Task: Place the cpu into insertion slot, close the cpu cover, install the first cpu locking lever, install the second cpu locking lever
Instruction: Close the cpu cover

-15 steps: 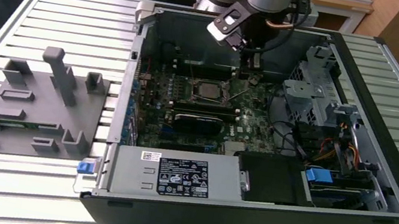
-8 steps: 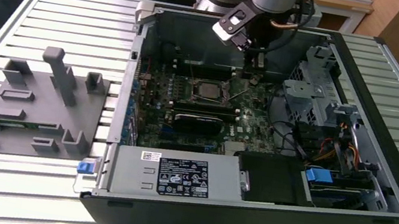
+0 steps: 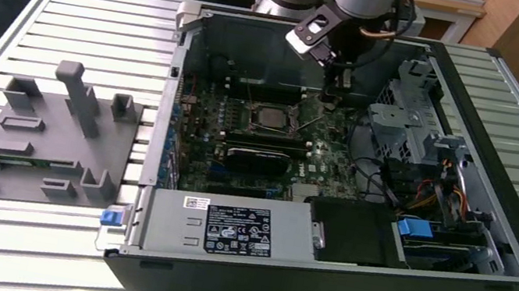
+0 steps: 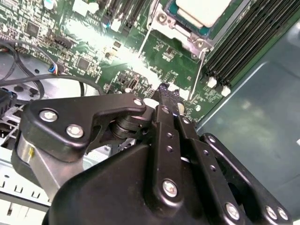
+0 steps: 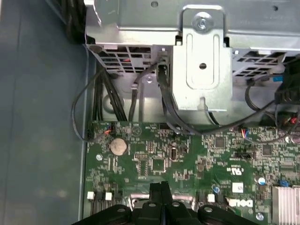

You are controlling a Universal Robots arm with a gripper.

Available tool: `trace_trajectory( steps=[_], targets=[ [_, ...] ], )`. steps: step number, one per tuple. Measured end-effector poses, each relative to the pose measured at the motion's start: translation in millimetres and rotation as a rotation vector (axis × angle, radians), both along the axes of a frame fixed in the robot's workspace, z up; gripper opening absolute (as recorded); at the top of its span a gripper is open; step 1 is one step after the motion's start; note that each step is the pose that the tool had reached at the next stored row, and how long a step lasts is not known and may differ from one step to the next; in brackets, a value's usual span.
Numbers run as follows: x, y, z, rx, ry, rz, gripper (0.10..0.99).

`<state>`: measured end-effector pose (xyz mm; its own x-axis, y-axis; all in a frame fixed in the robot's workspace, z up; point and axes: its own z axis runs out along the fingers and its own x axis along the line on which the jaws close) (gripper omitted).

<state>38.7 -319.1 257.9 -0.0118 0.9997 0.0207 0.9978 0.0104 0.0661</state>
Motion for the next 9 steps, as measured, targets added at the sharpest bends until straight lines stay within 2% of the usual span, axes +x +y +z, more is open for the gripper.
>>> trace_trajectory(
  steps=[9],
  targets=[
    [10.8, 0.6, -2.0, 0.0, 0.0009, 0.0, 0.106]
  ],
)
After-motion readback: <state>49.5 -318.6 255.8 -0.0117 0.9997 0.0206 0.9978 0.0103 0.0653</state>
